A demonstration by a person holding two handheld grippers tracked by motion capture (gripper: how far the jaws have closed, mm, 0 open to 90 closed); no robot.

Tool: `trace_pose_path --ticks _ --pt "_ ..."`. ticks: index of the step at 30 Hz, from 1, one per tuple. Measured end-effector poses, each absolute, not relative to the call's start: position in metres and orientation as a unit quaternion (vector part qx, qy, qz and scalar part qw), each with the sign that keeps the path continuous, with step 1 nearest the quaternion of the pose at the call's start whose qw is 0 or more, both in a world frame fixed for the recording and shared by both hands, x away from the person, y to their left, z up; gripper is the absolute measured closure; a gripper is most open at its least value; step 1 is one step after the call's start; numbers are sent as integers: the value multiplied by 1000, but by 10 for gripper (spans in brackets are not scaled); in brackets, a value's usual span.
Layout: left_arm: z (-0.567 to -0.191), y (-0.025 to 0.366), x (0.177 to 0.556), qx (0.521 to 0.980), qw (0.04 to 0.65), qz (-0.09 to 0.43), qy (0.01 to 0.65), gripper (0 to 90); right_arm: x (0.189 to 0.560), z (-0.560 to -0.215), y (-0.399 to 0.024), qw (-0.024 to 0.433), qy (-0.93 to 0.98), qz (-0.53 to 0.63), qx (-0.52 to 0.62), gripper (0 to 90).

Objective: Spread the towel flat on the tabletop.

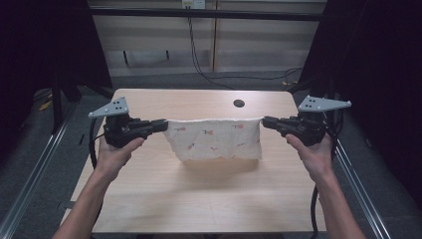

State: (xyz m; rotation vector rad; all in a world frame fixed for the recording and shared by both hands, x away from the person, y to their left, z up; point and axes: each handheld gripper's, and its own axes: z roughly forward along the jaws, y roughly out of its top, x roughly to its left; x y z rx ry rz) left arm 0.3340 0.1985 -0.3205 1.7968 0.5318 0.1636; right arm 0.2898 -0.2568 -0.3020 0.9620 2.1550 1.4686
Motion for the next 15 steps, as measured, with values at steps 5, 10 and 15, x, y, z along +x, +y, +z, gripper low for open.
trace_pose_path --ticks 5,10,15 --pt "-324 198 339 783 572 58 238 875 290 -301 -258 176 766 516 340 891" --pt "-323 197 337 781 573 54 241 876 286 -300 -257 174 758 528 341 891" --pt "-310 200 332 769 592 52 236 876 279 -289 -256 182 756 530 338 891"
